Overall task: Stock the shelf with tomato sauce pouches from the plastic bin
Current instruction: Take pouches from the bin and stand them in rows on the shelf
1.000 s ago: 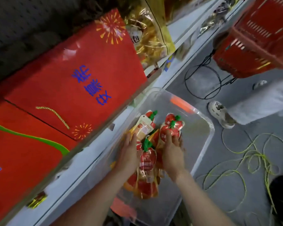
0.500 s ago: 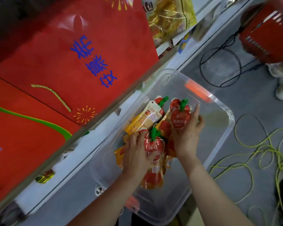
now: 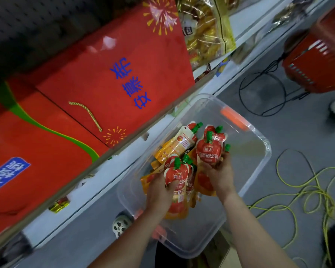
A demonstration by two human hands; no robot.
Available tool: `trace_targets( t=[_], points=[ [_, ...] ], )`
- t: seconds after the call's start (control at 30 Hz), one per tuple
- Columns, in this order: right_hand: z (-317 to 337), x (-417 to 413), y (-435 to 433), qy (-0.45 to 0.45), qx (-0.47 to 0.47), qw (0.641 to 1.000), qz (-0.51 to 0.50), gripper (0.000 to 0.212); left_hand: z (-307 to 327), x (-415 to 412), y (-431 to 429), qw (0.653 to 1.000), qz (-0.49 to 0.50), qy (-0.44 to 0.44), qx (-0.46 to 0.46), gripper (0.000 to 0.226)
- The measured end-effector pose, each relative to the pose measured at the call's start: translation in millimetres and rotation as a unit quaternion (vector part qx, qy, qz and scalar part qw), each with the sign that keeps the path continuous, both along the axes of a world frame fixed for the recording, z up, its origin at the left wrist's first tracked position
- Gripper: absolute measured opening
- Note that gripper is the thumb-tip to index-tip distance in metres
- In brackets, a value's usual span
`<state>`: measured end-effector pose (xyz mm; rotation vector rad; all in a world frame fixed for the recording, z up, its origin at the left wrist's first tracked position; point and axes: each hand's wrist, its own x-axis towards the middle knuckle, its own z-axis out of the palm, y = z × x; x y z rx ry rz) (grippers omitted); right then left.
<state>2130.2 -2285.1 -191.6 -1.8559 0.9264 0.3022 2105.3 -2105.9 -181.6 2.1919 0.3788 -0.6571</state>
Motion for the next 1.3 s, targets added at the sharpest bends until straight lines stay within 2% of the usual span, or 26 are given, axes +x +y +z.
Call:
trace_targets(
  t=[0.07, 0.2, 0.23, 0.33, 0.37, 0.47, 0.5, 0.63, 0.8, 0.93, 1.0, 1.13, 1.3],
  points=[
    [13.0, 1.4, -0.2, 0.011, 0.033, 0.999, 0.009, 0.057, 20.4, 4.7, 6.8, 0.999, -0.006, 0.006, -0.036, 0.042],
    [64.6, 6.9, 12.4, -0.013, 0.104, 0.994, 0.011, 0.013, 63.9, 9.6, 25.5, 0.996, 0.030, 0.005, -0.088, 0.032],
    [79.8, 7.9, 17.2, -0.029, 0.098, 0.994, 0.026, 0.012, 76.6, 9.6, 30.5, 0.994, 0.045, -0.008, -0.101, 0.028],
    [122.7, 8.9, 32.5, -0.064, 0.109, 0.990, 0.065, 0.052, 118.1, 8.6, 48.9, 0.987, 0.078, -0.028, -0.140, 0.013],
    [139.8, 9.9, 39.3, -0.074, 0.108, 0.989, 0.076, 0.052, 133.7, 7.9, 56.1, 0.984, 0.085, -0.031, -0.151, 0.010],
    [189.8, 11.1, 61.5, -0.118, 0.098, 0.982, 0.111, 0.025, 172.7, 3.9, 81.3, 0.979, 0.098, -0.039, -0.173, 0.014],
    [205.9, 9.7, 70.3, -0.134, 0.099, 0.979, 0.121, 0.022, 186.6, 1.4, 91.1, 0.978, 0.103, -0.052, -0.176, 0.014],
    [265.3, 0.0, 108.2, -0.197, 0.104, 0.961, 0.163, 0.019, 243.2, -16.1, 137.3, 0.958, 0.138, -0.120, -0.221, 0.015],
    [336.2, -16.1, 161.8, -0.273, 0.104, 0.933, 0.212, 0.021, 309.8, -38.6, 199.0, 0.946, 0.126, -0.211, -0.212, 0.012],
    [388.1, -29.2, 204.7, -0.347, 0.088, 0.906, 0.226, 0.033, 366.2, -56.9, 243.4, 0.925, 0.120, -0.293, -0.212, 0.014],
    [413.0, -33.9, 227.3, -0.375, 0.087, 0.893, 0.232, 0.031, 392.8, -65.9, 265.3, 0.913, 0.119, -0.325, -0.215, 0.016],
    [460.4, -38.3, 275.1, -0.416, 0.099, 0.865, 0.263, 0.010, 444.9, -84.3, 307.7, 0.885, 0.134, -0.382, -0.228, 0.019],
    [509.9, -30.7, 340.7, -0.470, 0.109, 0.827, 0.288, 0.010, 492.1, -103.4, 368.7, 0.840, 0.184, -0.467, -0.205, 0.015]
  ],
)
